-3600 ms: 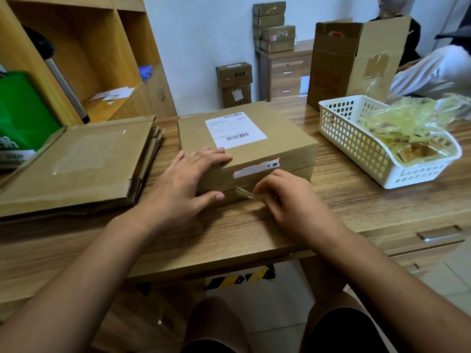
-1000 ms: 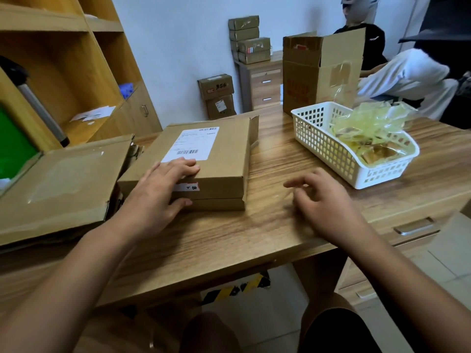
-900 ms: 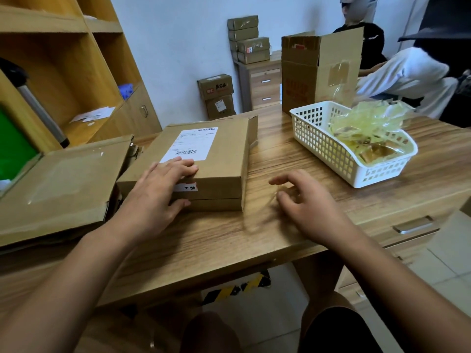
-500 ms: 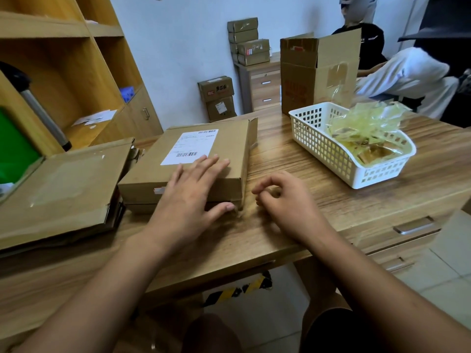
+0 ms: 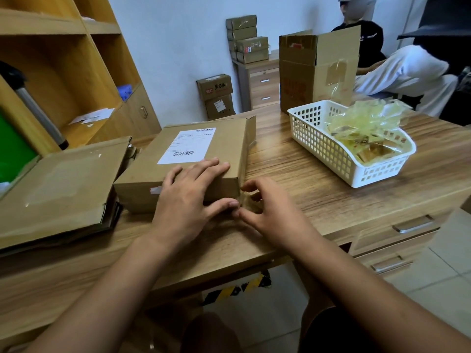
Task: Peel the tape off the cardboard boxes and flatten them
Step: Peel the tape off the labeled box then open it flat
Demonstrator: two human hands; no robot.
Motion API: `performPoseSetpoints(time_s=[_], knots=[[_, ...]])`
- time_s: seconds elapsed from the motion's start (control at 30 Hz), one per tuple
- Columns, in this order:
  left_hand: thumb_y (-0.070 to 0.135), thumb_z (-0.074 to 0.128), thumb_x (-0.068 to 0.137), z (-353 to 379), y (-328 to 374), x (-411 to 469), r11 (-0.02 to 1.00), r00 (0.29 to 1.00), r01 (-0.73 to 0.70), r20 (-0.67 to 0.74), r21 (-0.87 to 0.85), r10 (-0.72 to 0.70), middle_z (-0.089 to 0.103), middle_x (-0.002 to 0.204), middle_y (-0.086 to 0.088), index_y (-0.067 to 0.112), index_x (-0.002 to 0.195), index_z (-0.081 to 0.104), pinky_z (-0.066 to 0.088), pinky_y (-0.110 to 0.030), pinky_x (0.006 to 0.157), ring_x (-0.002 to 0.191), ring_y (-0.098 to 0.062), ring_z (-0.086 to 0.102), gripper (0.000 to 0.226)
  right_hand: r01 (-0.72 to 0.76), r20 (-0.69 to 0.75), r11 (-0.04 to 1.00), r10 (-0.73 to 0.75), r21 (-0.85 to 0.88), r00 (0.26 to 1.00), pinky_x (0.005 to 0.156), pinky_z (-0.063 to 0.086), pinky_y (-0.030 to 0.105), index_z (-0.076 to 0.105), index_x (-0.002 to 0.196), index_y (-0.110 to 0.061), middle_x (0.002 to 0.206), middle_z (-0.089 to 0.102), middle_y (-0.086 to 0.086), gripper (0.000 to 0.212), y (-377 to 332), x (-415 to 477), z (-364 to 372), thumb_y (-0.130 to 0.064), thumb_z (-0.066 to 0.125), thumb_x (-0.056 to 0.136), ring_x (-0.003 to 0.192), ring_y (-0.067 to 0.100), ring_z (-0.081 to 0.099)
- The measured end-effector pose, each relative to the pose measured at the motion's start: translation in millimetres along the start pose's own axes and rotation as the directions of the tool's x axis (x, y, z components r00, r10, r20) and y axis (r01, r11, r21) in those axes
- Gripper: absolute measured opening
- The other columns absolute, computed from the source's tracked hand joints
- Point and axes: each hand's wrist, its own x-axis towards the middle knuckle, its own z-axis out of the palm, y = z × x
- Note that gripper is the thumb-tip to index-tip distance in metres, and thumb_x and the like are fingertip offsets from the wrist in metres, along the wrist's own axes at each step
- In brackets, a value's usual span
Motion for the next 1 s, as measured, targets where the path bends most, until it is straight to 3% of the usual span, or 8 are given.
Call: performPoseSetpoints(time_s=[0.13,0.27,0.37,0.57,0.7,0.8,0.9,1.0], knots=[[0.075,0.044,0.084,-0.7,-4.2,-1.7,1.0,1.0,-0.01,0.013,-0.004,0.01,0.047,0.151,0.014,0.038,0.145,0.048,0.025,-0.041,0.118,0.14,-0.006,0.041,0.072,0.014,-0.039,1.0,-0.015,-0.014,0.999,0.085,0.054,0.033,0.067,0.098,-0.028,0.096,0.065,-0.013,0.003,0.5,0.9,-5.9,-0.028,0.064,0.096,0.092,0.005,0.06],[0.07,0.055,0.086,-1.3,-10.3,-7.2,0.999,0.999,-0.039,0.008,0.01,0.039,0.046,0.153,0.014,0.038,0.147,0.046,0.023,-0.04,0.118,0.141,-0.008,0.042,0.069,-0.086,-0.003,0.981,0.088,0.173,0.996,0.08,0.052,0.023,0.072,0.101,-0.025,0.092,0.069,-0.014,0.012,6.8,1.7,-18.5,-0.023,0.06,0.1,0.089,-0.001,0.064],[0.066,0.058,0.084,-4.3,-15.7,-10.9,0.998,0.998,-0.056,0.006,-0.037,0.056,0.045,0.153,0.016,0.038,0.146,0.047,0.021,-0.039,0.119,0.142,-0.006,0.04,0.069,-0.107,-0.131,0.944,0.155,0.313,0.979,0.059,0.048,0.015,0.07,0.089,-0.019,0.08,0.069,-0.006,0.014,16.4,9.0,-31.3,-0.016,0.061,0.099,0.065,-0.003,0.063],[0.067,0.055,0.082,-13.5,-23.8,-10.7,0.979,0.988,-0.12,0.078,-0.163,0.134,0.041,0.154,0.022,0.04,0.145,0.047,0.016,-0.039,0.123,0.145,0.004,0.03,0.07,-0.123,-0.254,0.942,0.207,0.312,0.945,0.054,0.042,0.012,0.069,0.082,-0.023,0.069,0.068,-0.017,0.016,29.2,18.0,-42.7,-0.021,0.064,0.098,0.062,-0.006,0.06],[0.069,0.055,0.079,-19.1,-28.1,-12.2,0.977,0.984,-0.115,0.112,-0.179,0.136,0.039,0.153,0.026,0.042,0.144,0.047,0.01,-0.035,0.123,0.143,0.011,0.026,0.071,-0.104,-0.326,0.959,0.19,0.265,0.926,0.054,0.038,0.008,0.067,0.08,-0.023,0.067,0.064,-0.012,0.018,24.8,21.6,-38.7,-0.021,0.064,0.098,0.061,-0.006,0.056],[0.071,0.056,0.078,-24.4,-33.9,-15.9,0.977,0.982,-0.114,0.125,-0.181,0.138,0.037,0.154,0.028,0.045,0.144,0.046,0.01,-0.035,0.122,0.144,0.011,0.025,0.072,-0.101,-0.356,0.961,0.192,0.258,0.914,0.06,0.042,0.013,0.066,0.085,-0.024,0.077,0.067,-0.009,0.015,23.3,22.0,-32.5,-0.022,0.06,0.099,0.07,0.0,0.06],[0.074,0.057,0.077,-28.4,-34.8,-16.4,0.975,0.981,-0.107,0.138,-0.195,0.135,0.036,0.152,0.031,0.047,0.142,0.046,0.009,-0.033,0.121,0.142,0.015,0.023,0.071,-0.099,-0.396,0.946,0.222,0.307,0.891,0.068,0.053,0.03,0.062,0.085,-0.026,0.081,0.068,-0.008,0.018,21.9,27.4,-30.5,-0.023,0.056,0.101,0.078,0.012,0.065],[0.074,0.058,0.075,-30.9,-38.3,-17.7,0.976,0.985,-0.09,0.127,-0.2,0.117,0.039,0.146,0.033,0.045,0.137,0.051,0.018,-0.04,0.121,0.138,0.019,0.025,0.069,-0.073,-0.493,0.889,0.318,0.453,0.81,0.076,0.059,0.053,0.056,0.081,-0.036,0.077,0.066,-0.011,0.018,24.7,39.3,-43.1,-0.032,0.051,0.098,0.079,0.021,0.069]])
